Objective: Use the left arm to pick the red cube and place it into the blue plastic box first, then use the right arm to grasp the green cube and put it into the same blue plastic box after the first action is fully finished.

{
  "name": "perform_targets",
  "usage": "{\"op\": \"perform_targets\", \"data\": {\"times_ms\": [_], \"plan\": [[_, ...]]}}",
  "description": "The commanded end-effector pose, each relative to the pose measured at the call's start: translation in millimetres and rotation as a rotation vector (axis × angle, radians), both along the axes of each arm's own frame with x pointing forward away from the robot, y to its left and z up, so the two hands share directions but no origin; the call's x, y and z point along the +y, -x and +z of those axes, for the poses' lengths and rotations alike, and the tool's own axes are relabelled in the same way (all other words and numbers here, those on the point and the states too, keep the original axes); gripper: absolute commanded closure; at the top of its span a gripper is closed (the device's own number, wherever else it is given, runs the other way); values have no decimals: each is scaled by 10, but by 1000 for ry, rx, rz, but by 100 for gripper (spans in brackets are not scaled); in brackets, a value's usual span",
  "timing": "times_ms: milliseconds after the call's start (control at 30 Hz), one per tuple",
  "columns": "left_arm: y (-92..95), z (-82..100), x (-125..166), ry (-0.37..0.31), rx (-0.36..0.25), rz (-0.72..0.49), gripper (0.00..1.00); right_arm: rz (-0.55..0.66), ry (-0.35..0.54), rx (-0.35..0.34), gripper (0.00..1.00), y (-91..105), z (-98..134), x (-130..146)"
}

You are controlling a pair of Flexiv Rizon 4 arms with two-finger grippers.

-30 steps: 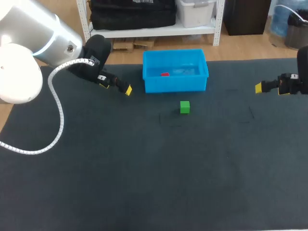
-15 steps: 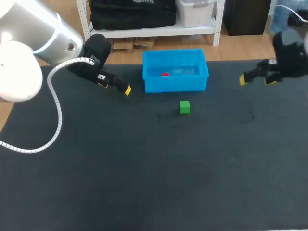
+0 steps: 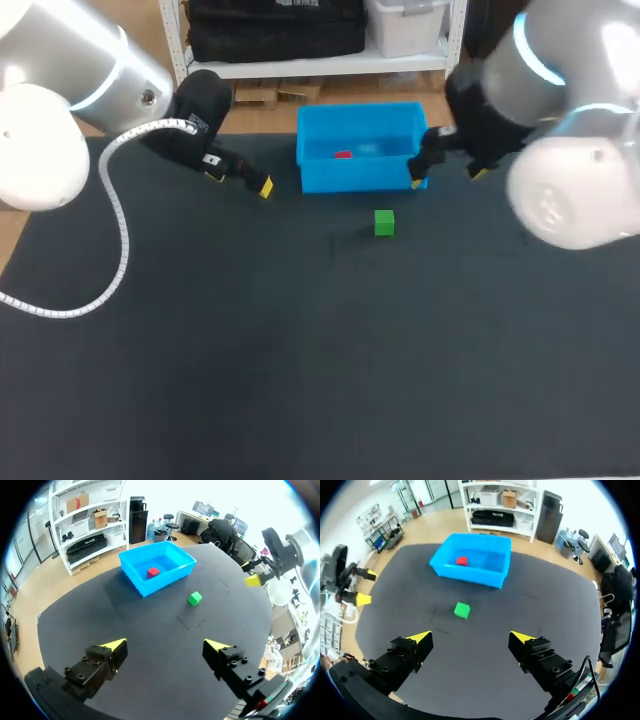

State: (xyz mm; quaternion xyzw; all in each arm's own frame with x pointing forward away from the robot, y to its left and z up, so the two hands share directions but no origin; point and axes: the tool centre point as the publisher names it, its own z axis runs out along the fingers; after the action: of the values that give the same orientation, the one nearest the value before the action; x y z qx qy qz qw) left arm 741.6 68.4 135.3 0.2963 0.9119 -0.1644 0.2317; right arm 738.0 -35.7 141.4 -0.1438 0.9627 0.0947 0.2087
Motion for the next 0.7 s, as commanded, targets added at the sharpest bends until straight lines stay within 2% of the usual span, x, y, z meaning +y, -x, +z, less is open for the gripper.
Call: {"op": "perform_targets", "data": {"times_ms": [33,700], "plan": [[-3,-2,9,4,-1,-3,0,-32,84,22,0,-153,-88,123],[-3,-2,9,4,-1,-3,0,-49,84,35,0,-189,-113,129]]}}
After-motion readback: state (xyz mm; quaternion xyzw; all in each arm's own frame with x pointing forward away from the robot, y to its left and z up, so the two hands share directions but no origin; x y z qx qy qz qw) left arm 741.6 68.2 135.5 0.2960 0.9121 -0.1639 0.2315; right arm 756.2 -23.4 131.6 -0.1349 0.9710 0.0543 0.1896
